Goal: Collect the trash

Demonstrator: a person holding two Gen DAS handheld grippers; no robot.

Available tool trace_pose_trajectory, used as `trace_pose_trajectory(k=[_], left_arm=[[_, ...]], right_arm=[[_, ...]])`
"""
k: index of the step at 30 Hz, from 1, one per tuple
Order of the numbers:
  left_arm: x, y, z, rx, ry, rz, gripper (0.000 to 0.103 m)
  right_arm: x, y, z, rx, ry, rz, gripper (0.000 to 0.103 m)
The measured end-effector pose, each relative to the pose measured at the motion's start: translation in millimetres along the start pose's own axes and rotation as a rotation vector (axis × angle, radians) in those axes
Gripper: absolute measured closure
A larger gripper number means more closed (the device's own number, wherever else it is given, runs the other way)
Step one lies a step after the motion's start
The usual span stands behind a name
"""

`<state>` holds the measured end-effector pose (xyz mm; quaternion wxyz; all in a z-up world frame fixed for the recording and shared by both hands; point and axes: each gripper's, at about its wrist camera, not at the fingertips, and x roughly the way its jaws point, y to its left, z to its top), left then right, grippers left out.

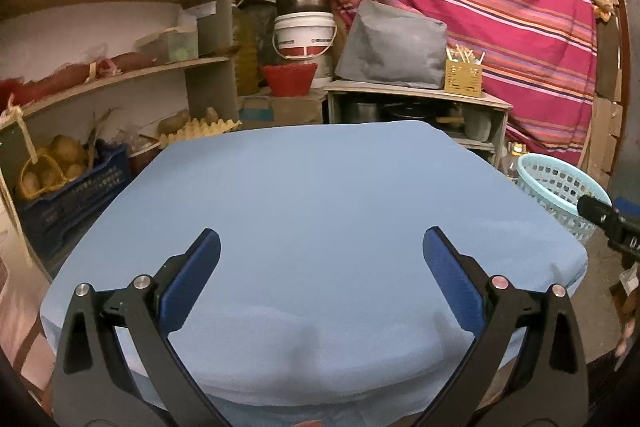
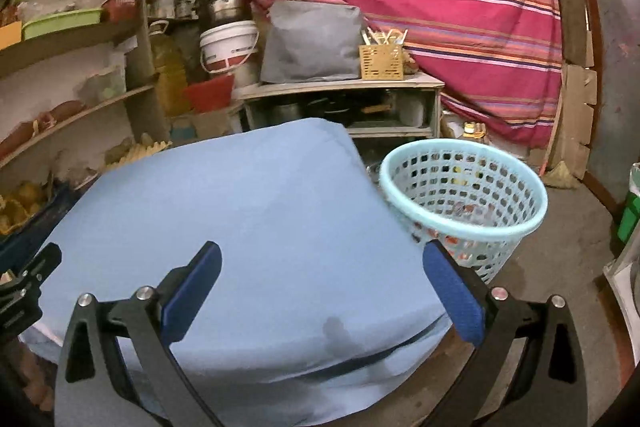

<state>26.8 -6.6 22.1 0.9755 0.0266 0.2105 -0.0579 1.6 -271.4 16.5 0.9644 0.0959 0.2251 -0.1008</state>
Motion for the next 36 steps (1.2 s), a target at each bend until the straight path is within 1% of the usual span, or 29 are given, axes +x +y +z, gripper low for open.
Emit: trace_pose_trajectory(k=[4, 7, 12, 16, 20, 25, 30, 36], left_arm=[[-6.2, 7.7, -1.7, -0.021, -0.006, 0.005, 0.005], [-10.8, 7.7, -2.1, -0.016, -0.01, 0.024, 0.005], [-19.8, 5.2, -5.5, 0.002, -0.022, 0.05, 0.005], [-22.5, 5.2, -6.3, -0.009, -0.023, 0.05, 0.005], [-20.5, 5.0, -7.0, 0.008, -0.023, 0.065, 0.005], [-20.1, 6.1, -4.7, -0.005, -0.012, 0.037, 0.005], [-21.7, 3.6, -4.6, 0.005, -0.024, 0.035, 0.005], [-22.1, 1.0, -6.7, 0.011, -0.026, 0.031, 0.005]], right_arm=[[-9.4, 22.8, -9.7, -0.071, -0.035, -0.039, 0.005], [-15.2, 35.1, -10.3, -0.093, -0.054, -0.035, 0.005], [-19.5, 40.0, -8.0, -0.096, -0.068, -0.02, 0.005], [-20.5, 41.9, -9.1, -0.087, -0.065, 0.0, 0.005], [-21.1, 43.2, -12.4, -0.096, -0.077, -0.007, 0.005], [-22.1, 44.5, -13.9, -0.102, -0.09, -0.015, 0.005], [-27.2, 48.7, -16.1, -0.127, -0.127, -0.03, 0.005], [-31.7, 47.8, -20.7, -0.119, -0.127, -0.025, 0.005]])
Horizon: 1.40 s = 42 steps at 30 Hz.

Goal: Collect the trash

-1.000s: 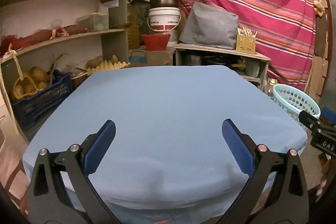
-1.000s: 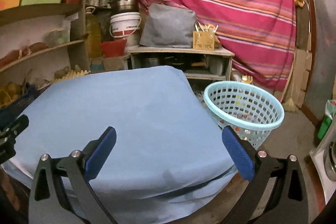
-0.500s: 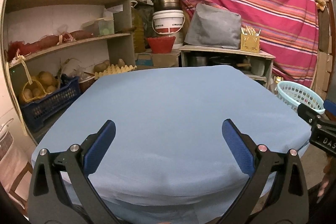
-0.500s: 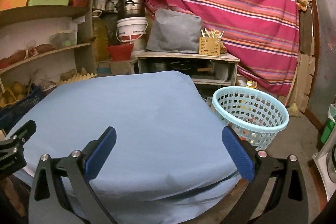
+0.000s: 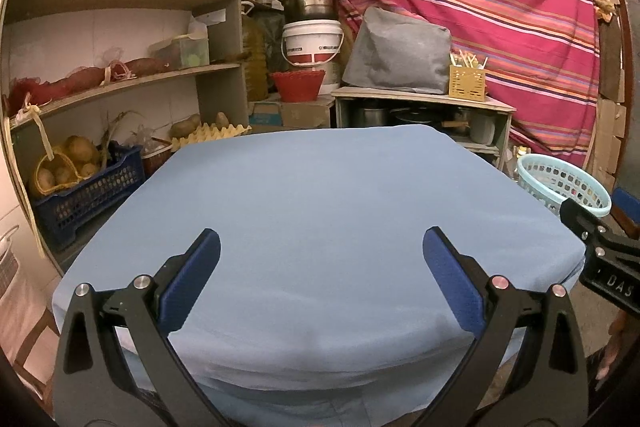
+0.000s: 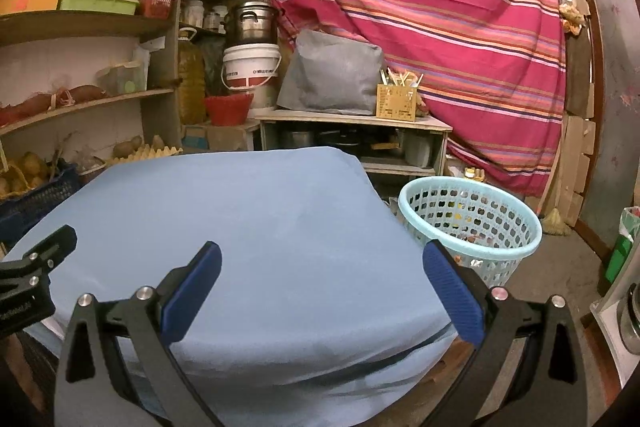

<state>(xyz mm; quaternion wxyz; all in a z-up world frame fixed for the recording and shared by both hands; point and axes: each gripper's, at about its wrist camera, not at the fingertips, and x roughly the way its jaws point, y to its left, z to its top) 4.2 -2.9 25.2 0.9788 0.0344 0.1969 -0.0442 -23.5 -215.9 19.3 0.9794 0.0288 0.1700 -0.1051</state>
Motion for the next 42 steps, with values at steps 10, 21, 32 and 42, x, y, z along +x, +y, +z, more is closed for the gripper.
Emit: trace_pose_trajectory(k=[10, 21, 32, 42], left_arm=[[0.1, -5.5, -2.7, 0.01, 0.001, -0.004, 0.005], [0.1, -7.6, -5.2, 0.023, -0.001, -0.004, 0.005], [-0.3, -4.5, -5.0, 0.022, -0.014, 0.0, 0.005], [-4.7, -7.0, -5.6, 0.034, -0.031, 0.006, 0.005]], right_arm=[[-1.7, 2.0, -4.0, -0.003, 0.001, 0.0, 0.005], [-4.8, 1.2, -5.1, -0.001, -0.005, -0.006, 0.005], [-5.3, 2.5, -3.5, -0.009, -0.011, -0.011, 0.005], [-5.6, 2.0, -4.0, -0.011, -0.013, -0.012, 0.005]])
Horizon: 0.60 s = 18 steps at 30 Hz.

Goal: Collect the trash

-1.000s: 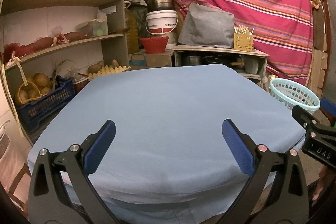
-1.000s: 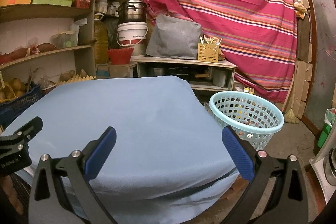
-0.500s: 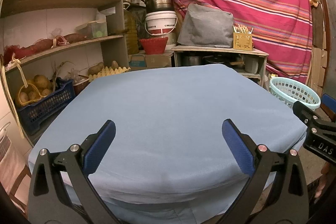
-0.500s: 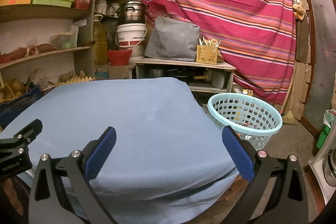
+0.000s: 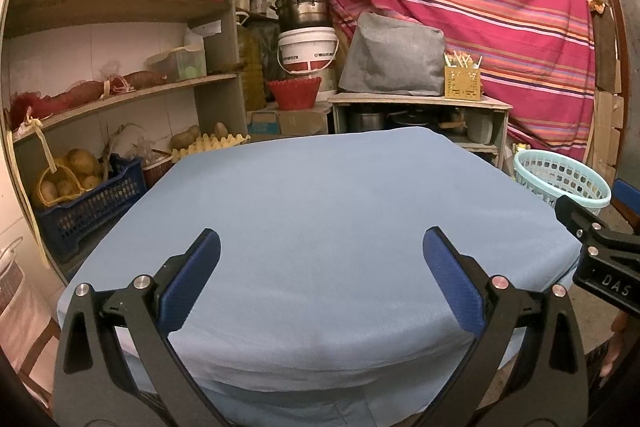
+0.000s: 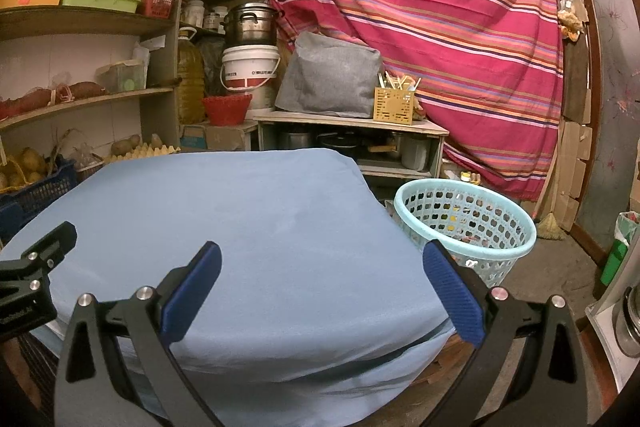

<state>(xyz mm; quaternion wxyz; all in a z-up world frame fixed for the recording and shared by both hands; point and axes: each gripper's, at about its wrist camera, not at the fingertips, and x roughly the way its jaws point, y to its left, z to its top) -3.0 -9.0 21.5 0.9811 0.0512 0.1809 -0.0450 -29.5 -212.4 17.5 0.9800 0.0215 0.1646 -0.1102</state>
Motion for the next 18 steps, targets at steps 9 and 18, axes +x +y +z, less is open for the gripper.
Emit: trace_pose_trajectory(k=[9, 18], left_arm=[[-0.3, 0.6, -0.2, -0.002, -0.001, 0.0, 0.005], [-0.6, -0.3, -0.3, -0.002, -0.001, 0.001, 0.005]], right_arm=[[-1.4, 0.1, 1.5, -0.005, -0.004, -0.004, 0.005], [-1.0, -1.0, 1.0, -0.006, -0.004, -0.005, 0.005]])
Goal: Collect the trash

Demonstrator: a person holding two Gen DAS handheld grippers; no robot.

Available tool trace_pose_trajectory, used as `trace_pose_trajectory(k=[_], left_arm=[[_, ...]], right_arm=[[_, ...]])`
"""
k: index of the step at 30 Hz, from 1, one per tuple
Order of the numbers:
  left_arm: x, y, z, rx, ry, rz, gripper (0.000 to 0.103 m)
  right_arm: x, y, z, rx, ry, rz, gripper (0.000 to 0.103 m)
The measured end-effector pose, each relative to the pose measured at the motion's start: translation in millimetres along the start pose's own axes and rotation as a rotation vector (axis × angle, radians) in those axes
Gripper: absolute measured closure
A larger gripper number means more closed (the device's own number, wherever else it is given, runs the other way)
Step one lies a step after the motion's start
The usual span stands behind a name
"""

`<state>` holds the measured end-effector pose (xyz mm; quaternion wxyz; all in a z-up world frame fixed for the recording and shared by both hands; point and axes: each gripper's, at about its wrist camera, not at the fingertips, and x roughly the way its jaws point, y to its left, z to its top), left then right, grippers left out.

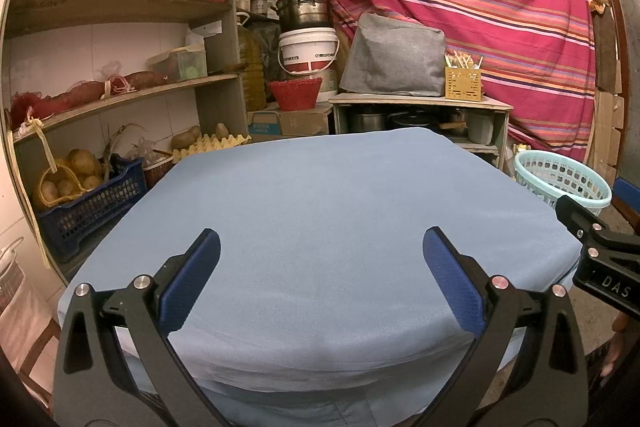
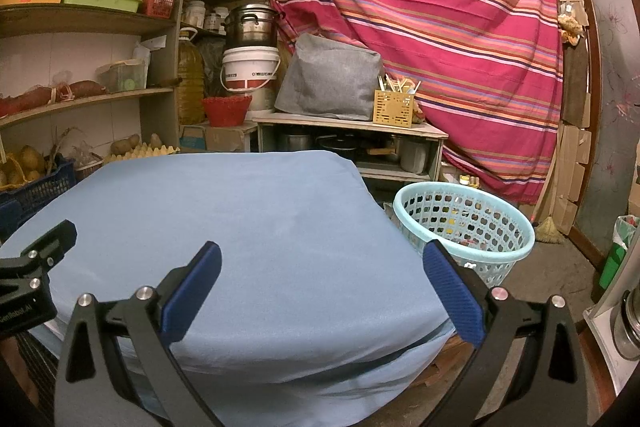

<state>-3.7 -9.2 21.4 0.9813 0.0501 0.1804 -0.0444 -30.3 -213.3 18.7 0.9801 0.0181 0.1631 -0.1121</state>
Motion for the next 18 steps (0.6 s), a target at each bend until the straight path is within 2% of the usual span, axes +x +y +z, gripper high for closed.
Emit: trace_pose_trajectory(k=[18], left_arm=[[-0.9, -1.9, 0.9, 0.018, -0.01, 0.008, 0.005]], right_arm=[[-0.5, -2.6, 3.4, -0.001, 0.0, 0.0, 0.005]])
